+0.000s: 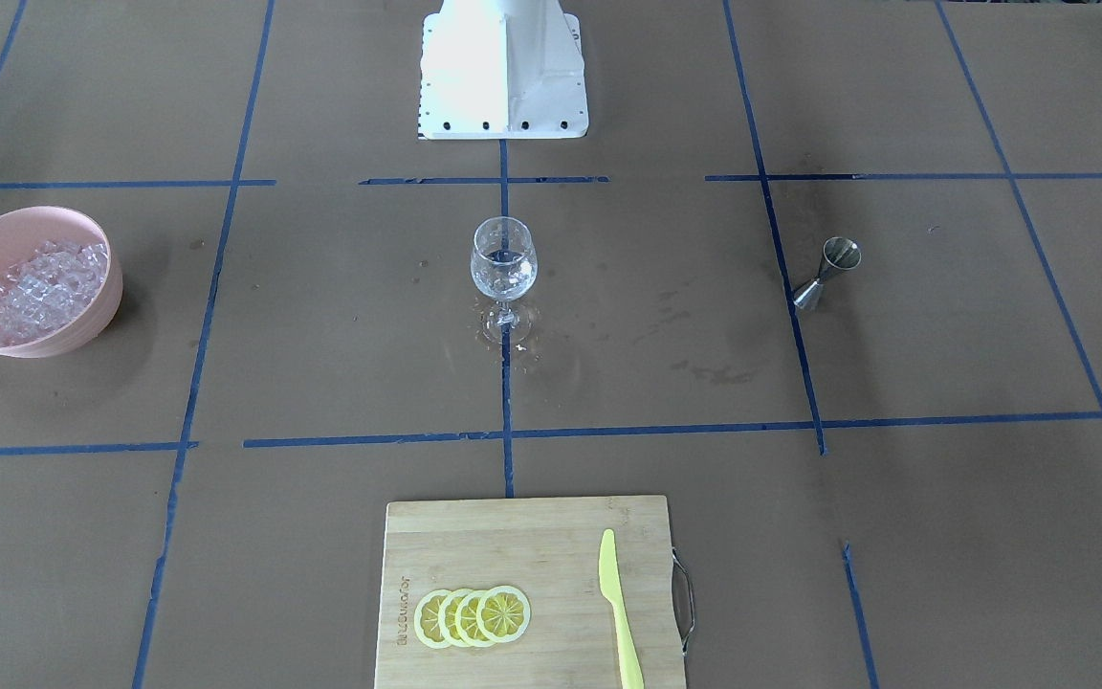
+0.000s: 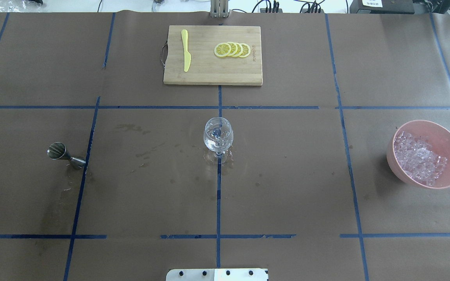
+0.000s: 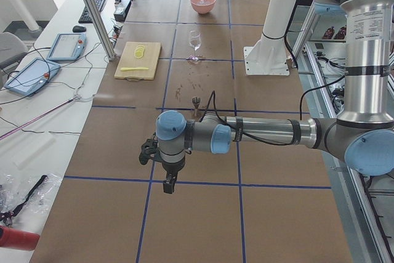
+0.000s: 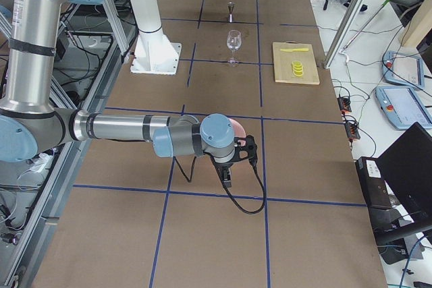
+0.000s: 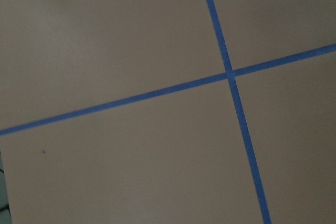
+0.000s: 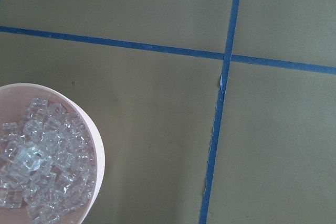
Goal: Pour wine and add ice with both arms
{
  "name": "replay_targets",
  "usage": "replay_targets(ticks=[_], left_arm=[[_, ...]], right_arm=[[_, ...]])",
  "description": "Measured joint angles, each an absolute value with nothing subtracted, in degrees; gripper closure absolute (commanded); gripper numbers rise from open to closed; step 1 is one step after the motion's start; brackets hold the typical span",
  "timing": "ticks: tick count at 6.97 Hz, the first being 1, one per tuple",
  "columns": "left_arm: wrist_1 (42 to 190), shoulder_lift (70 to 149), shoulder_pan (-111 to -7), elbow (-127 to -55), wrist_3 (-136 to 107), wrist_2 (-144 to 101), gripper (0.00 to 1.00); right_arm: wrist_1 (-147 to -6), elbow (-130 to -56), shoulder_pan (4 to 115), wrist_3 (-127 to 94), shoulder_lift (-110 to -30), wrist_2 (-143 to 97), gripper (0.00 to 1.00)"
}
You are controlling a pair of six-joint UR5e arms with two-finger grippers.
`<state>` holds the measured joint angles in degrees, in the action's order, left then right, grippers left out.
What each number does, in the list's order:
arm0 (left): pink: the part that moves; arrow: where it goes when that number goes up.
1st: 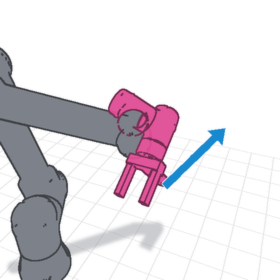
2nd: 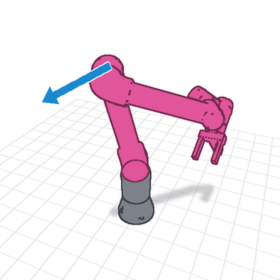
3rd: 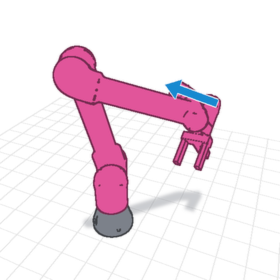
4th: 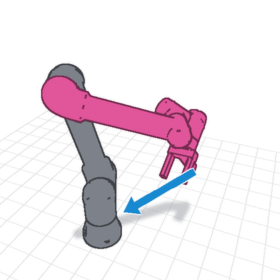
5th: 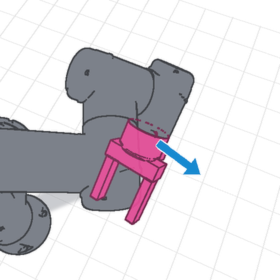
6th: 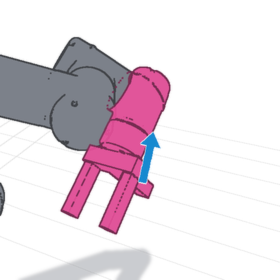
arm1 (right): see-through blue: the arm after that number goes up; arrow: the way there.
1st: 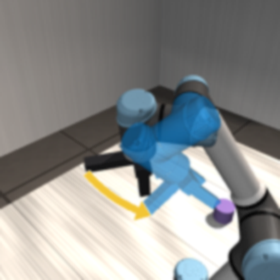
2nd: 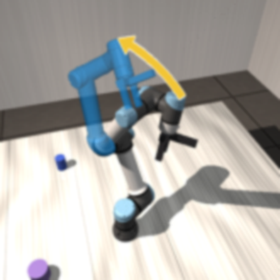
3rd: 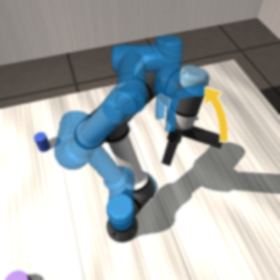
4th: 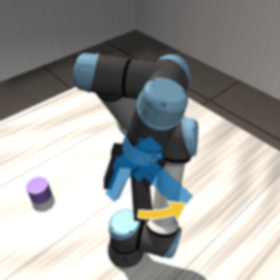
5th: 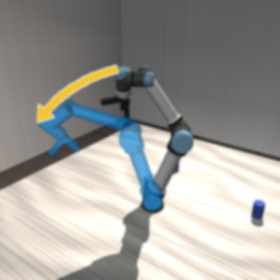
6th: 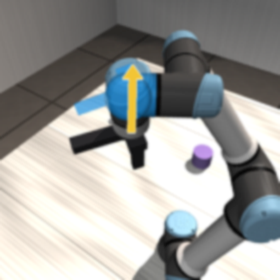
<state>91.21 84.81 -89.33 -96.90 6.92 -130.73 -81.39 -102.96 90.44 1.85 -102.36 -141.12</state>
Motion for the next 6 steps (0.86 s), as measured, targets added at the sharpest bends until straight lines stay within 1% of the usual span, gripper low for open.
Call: replay_targets(ticks=[3,5,6], left_arm=[[88.9,82.8,-89.9,-101.0,7.3,-135.3,0.00],[91.0,83.2,-89.8,-101.0,7.2,-135.5,0.00],[92.3,83.2,-89.8,-100.9,7.2,-135.5,0.00]], right_arm=[[-79.6,-105.6,90.4,1.2,-101.9,-141.1,0.00],[-73.6,-108.1,88.3,-5.0,-102.1,-141.2,0.00],[-68.2,-108.9,85.9,-8.9,-102.7,-141.0,0.00]])
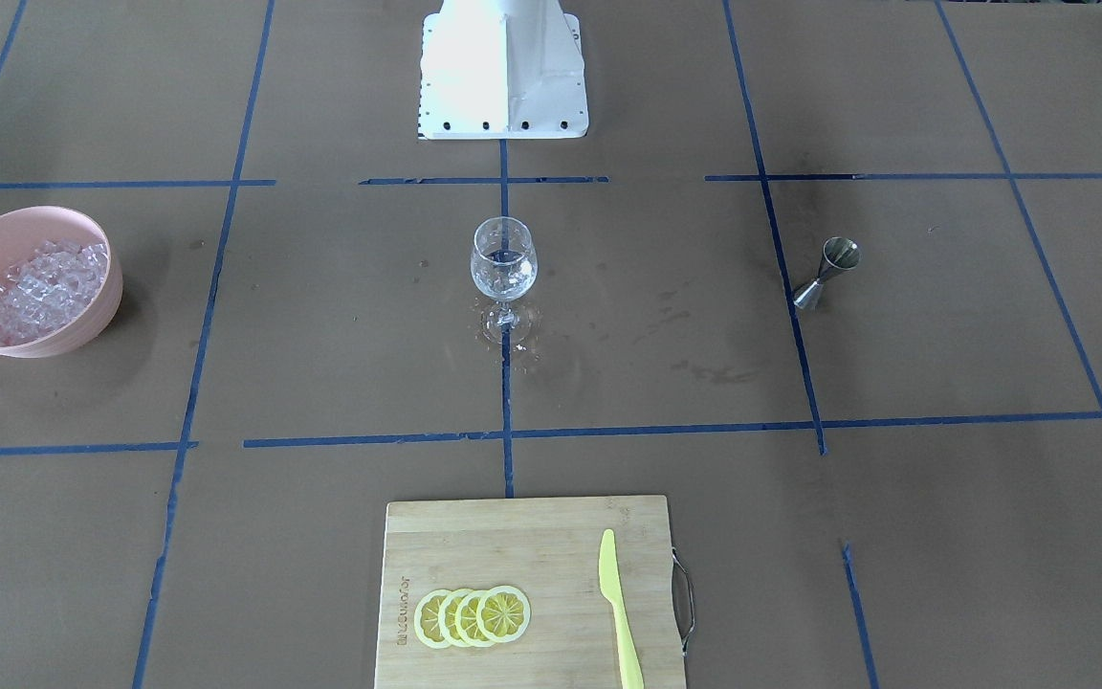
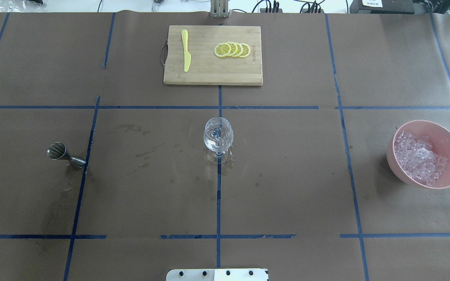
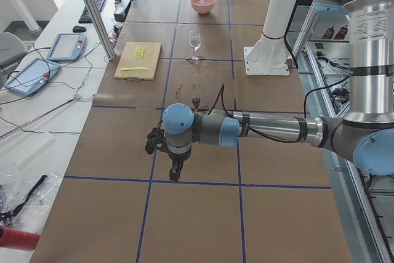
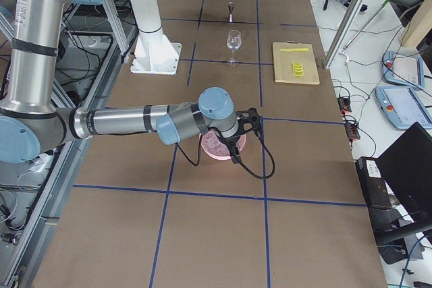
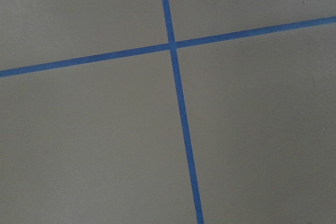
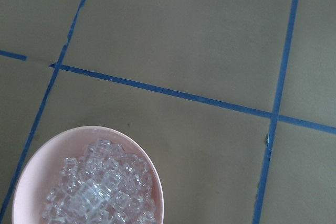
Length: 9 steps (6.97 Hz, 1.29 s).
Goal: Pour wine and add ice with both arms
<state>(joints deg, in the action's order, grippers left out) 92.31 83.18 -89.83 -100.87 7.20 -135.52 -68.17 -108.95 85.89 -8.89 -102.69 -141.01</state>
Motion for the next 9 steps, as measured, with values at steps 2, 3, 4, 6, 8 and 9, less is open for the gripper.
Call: replay_targets(ticks=[2,3,4,6,8,9], left_arm=[[93.3,83.2,-89.8,-101.0,7.2,-135.5,0.00],[93.5,83.2,-89.8,-101.1,7.2,-135.5,0.00],[93.6,83.3,-89.8,-101.2,7.2,-135.5,0.00],[94.6,83.4,-89.7,-101.0,7.2,-135.5,0.00],[96.0,83.3,-89.7,-100.7,7.2,-135.5,0.00],[96.2,83.3,-89.7,-100.7,7.2,-135.5,0.00]], right_arm=[[-56.4,-109.4,80.0,-21.3,-104.5,-139.5,0.00],[-51.9,-109.4,76.0,-30.7,-105.0,-137.0,0.00],[-47.3,-109.4,70.7,-39.0,-105.9,-132.4,0.00],[-43.1,-109.4,61.9,-44.9,-107.4,-123.1,0.06],[-42.5,-109.3,57.2,-45.8,-108.6,-118.9,0.12],[-42.5,-109.2,54.9,-44.9,-108.9,-117.0,0.14]])
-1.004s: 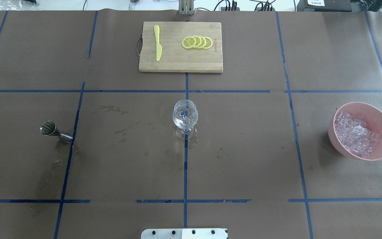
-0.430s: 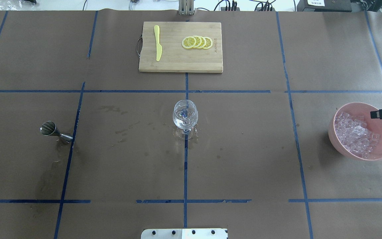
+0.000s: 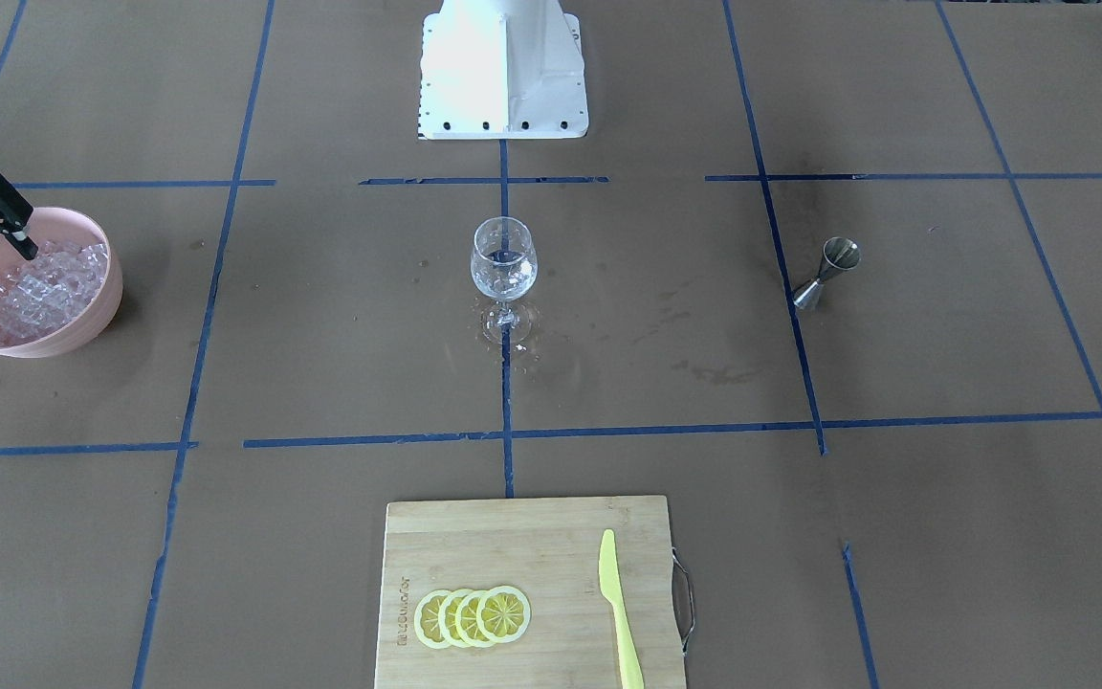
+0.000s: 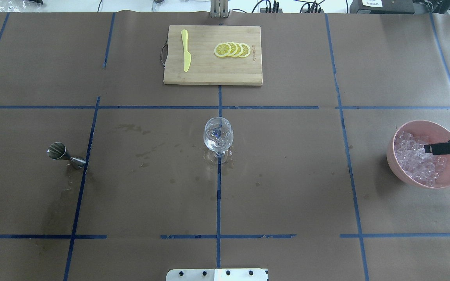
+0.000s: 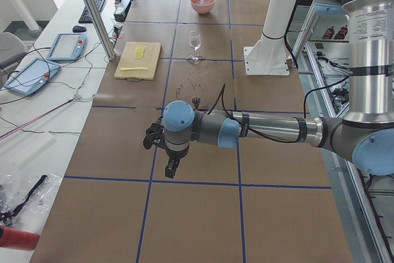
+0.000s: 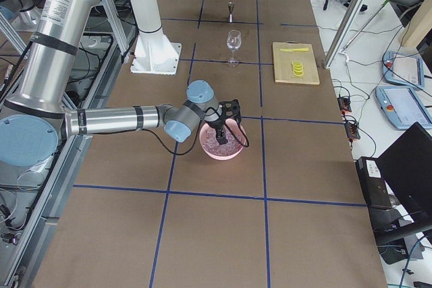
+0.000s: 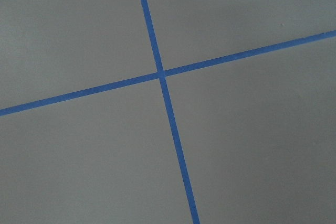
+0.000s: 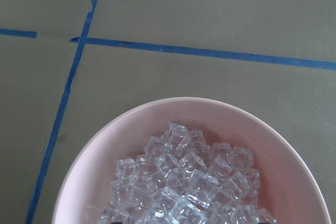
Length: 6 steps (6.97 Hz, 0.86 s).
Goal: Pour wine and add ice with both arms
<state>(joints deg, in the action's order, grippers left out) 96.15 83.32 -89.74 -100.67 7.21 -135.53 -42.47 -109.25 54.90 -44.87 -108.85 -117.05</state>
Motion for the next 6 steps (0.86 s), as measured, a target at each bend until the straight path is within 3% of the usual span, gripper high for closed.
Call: replay_targets(ticks=[1,2,6], left_arm=[[96.2,83.3,-89.7,-100.6,7.2,-135.5,0.00],[96.2,83.3,-89.7,-100.6,7.2,-135.5,0.00],[96.3,83.2,-89.7,-100.6,7.2,-135.5,0.00]], right_arm=[[-42.5,-109.1,53.0,-41.3,-109.0,-115.2,0.15],[-42.6,-109.0,52.3,-35.7,-109.1,-114.7,0.22],[-44.5,-108.2,51.7,-13.5,-108.0,-116.1,0.26]])
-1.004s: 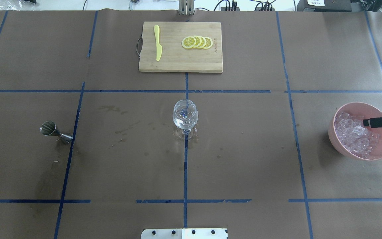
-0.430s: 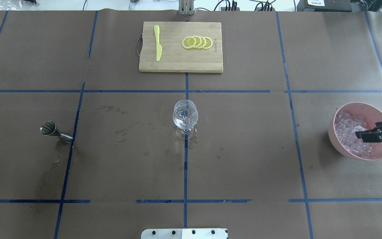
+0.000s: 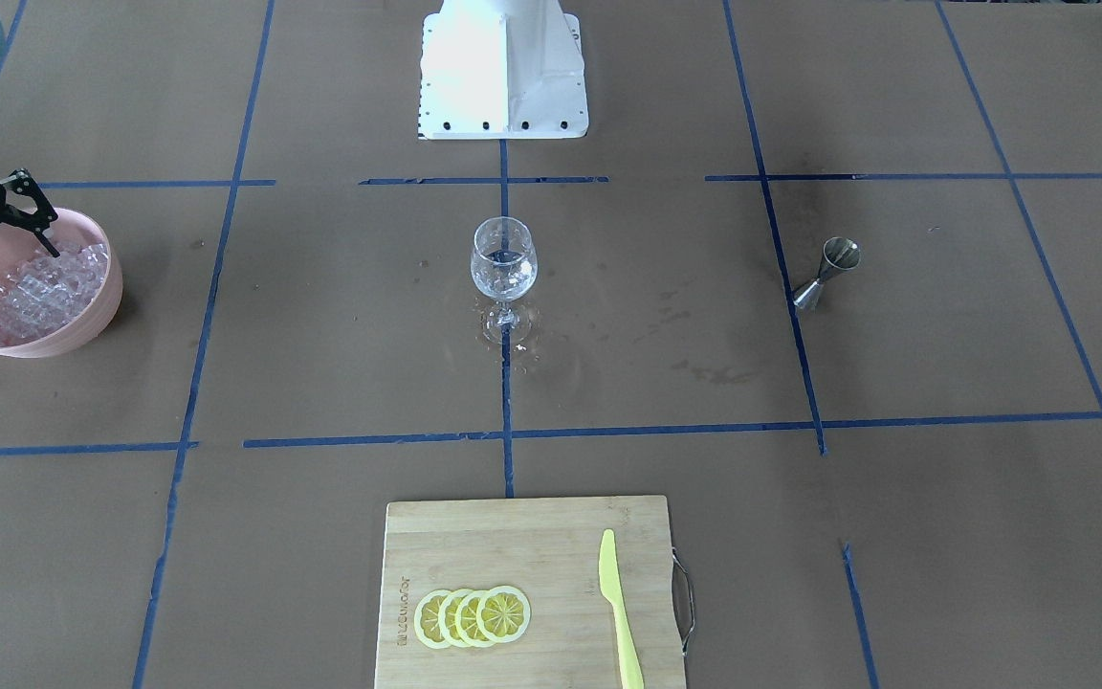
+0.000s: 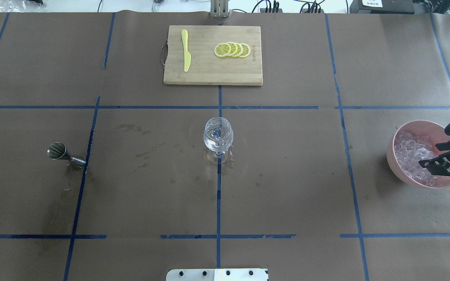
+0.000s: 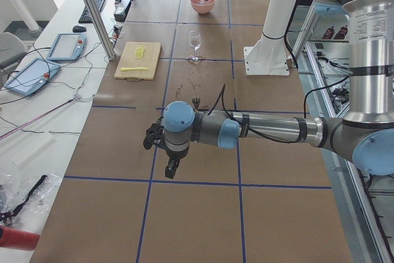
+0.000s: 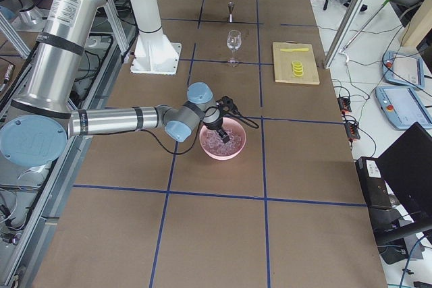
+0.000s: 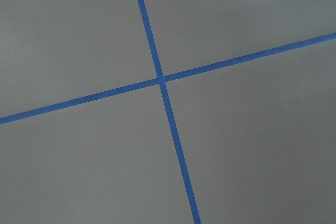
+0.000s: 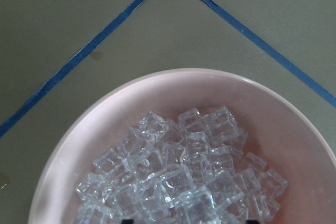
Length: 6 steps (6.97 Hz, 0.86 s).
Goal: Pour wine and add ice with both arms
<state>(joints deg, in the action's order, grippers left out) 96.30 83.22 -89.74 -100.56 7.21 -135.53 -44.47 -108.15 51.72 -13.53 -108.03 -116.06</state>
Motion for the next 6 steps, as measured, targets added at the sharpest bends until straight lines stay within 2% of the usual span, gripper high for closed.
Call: replay_targets(ticks=[3,4,5,6], left_arm=[[96.4,83.1,-89.7,-100.5,7.2,-135.6,0.00],[96.4,83.1,-89.7,-100.5,7.2,-135.6,0.00],[96.4,83.1,-89.7,-100.5,7.2,-135.6,0.00],[96.4,83.2,-89.7,-100.5,7.2,-135.6,0.00]], right_arm=[[-46.4,-107.4,51.7,-10.1,-106.4,-116.4,0.28],[-46.5,-106.7,51.7,-9.4,-106.0,-116.2,0.32],[-46.6,-106.1,51.7,-9.0,-105.6,-116.1,0.43],[-46.6,-105.8,51.8,-8.9,-105.5,-116.0,0.63]])
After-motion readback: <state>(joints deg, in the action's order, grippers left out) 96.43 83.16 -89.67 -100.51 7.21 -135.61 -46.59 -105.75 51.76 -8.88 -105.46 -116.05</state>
